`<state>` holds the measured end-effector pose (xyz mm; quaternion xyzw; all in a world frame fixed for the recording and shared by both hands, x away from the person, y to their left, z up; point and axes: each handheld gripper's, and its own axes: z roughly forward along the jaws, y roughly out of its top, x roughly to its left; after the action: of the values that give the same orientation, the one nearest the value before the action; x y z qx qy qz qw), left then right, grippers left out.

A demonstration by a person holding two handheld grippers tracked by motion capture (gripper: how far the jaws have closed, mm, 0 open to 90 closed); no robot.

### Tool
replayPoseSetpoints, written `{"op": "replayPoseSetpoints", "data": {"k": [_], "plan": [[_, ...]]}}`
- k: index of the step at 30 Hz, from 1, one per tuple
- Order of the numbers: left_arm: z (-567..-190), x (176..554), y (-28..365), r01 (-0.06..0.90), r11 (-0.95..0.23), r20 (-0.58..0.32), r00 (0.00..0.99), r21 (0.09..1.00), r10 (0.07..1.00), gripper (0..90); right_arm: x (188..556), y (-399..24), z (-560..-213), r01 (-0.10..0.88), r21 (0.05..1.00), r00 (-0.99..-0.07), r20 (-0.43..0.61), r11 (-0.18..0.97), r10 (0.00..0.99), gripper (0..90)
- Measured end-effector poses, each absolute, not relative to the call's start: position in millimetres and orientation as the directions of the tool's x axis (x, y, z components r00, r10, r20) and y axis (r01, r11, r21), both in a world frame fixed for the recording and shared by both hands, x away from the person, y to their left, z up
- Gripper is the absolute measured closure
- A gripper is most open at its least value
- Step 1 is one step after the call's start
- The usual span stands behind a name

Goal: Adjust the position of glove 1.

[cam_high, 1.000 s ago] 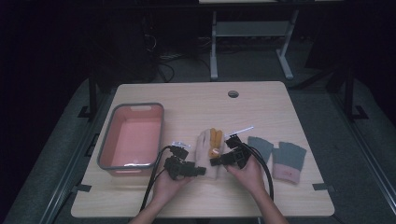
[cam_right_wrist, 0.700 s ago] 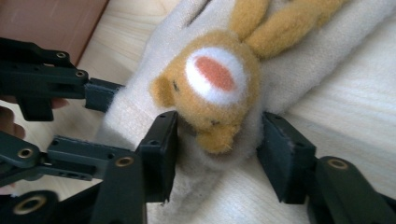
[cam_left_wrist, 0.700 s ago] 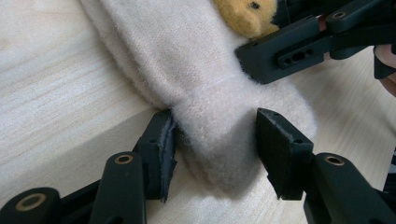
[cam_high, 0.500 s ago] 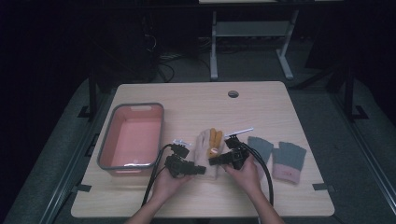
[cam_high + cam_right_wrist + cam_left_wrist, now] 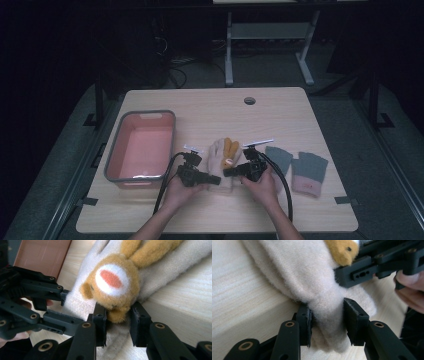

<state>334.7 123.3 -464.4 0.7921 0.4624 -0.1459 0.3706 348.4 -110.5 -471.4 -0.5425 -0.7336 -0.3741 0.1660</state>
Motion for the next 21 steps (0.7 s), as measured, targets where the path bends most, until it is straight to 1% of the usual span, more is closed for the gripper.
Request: {"op": "replayPoseSetpoints", "data": {"k": [9,21], "plan": [[-463,337,123,0.841,-0.283,-0.590,0.529,0.462,0.610,66.1,350,-112,-469,0.913,0.382,-0.378,0.653,0.146,0.656,76.1],[-455,337,123,0.830,-0.289,-0.590,0.547,0.478,0.594,66.4,348,-111,-459,0.903,0.396,-0.401,0.635,0.168,0.660,79.5]]}}
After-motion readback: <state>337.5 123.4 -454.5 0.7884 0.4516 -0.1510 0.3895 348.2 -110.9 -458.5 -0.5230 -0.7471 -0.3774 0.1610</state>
